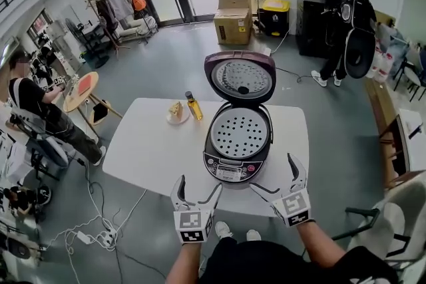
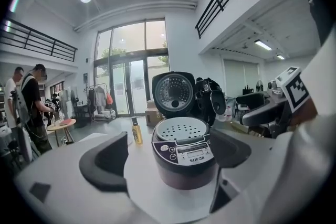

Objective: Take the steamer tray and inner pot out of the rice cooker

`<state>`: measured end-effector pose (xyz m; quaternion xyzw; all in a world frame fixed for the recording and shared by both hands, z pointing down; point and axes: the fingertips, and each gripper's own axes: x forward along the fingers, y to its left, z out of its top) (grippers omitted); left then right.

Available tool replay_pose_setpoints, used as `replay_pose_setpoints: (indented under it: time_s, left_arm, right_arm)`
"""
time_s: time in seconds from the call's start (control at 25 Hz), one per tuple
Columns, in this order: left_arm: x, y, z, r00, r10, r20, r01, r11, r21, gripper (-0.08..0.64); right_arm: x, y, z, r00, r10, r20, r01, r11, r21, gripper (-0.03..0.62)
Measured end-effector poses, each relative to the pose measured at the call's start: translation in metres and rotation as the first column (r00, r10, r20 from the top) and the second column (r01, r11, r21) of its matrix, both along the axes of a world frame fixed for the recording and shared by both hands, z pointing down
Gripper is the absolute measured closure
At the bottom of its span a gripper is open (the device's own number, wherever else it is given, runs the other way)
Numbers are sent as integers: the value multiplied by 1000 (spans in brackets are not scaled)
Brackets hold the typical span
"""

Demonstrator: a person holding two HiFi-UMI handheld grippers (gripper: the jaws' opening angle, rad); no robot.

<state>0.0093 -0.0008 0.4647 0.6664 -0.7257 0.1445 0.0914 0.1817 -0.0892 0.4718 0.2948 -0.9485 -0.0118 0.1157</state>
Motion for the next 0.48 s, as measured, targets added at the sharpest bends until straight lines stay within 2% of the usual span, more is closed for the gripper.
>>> replay_pose_setpoints:
  time_s: [0.24,0.48]
  left_arm:
    - [-29,-44,18,998,60,-37,-63,994,-91,78]
    - [-59,-95,26,987,143,-78,-152,980,-126,79]
  right_arm:
    - [-17,-38,3,995,101,-17,-102,994,-26,5]
    - [-39,-78,10,976,203,-84,-206,978,-28,5]
